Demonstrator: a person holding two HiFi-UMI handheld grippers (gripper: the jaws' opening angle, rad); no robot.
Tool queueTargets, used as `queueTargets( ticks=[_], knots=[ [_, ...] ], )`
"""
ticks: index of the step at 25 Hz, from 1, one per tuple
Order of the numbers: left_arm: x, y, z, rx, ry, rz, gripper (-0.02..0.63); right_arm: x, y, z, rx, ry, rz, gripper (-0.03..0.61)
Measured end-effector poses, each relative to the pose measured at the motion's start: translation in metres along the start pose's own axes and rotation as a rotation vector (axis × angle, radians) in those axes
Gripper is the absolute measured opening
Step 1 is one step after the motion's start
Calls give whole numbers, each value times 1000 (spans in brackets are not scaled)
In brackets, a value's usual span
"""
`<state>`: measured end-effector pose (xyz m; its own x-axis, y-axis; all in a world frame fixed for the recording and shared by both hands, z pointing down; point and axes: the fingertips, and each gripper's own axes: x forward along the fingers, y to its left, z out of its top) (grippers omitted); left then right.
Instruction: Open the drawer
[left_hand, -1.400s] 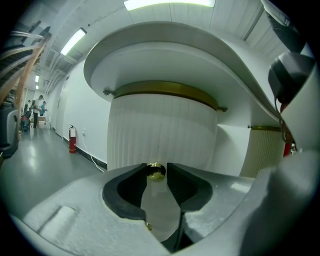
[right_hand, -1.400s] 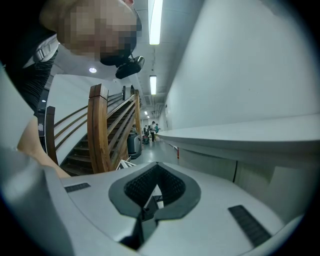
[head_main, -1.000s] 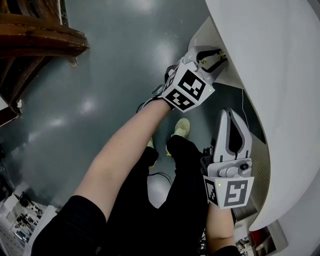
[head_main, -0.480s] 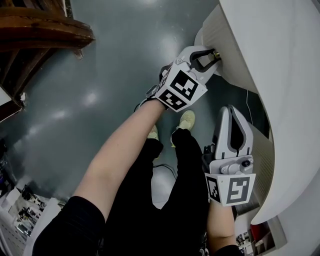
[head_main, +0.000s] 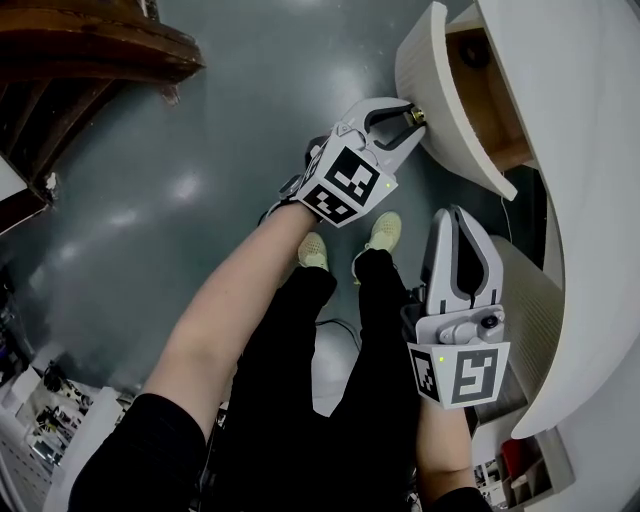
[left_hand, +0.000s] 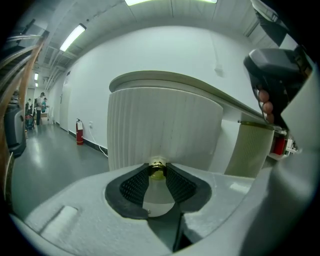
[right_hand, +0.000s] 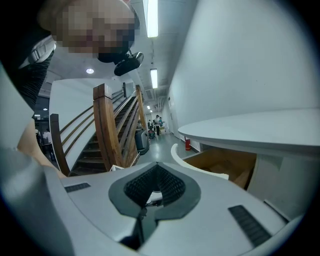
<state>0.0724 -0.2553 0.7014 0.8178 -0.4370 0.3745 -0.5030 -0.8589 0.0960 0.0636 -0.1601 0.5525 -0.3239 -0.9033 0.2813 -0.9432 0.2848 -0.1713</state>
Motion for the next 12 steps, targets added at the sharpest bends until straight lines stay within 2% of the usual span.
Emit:
queueTargets(
  ticks=[12],
  knots=[
    [-40,2,-15,-4,43,23,110,-11,26,9,-8,12,31,15]
  ],
)
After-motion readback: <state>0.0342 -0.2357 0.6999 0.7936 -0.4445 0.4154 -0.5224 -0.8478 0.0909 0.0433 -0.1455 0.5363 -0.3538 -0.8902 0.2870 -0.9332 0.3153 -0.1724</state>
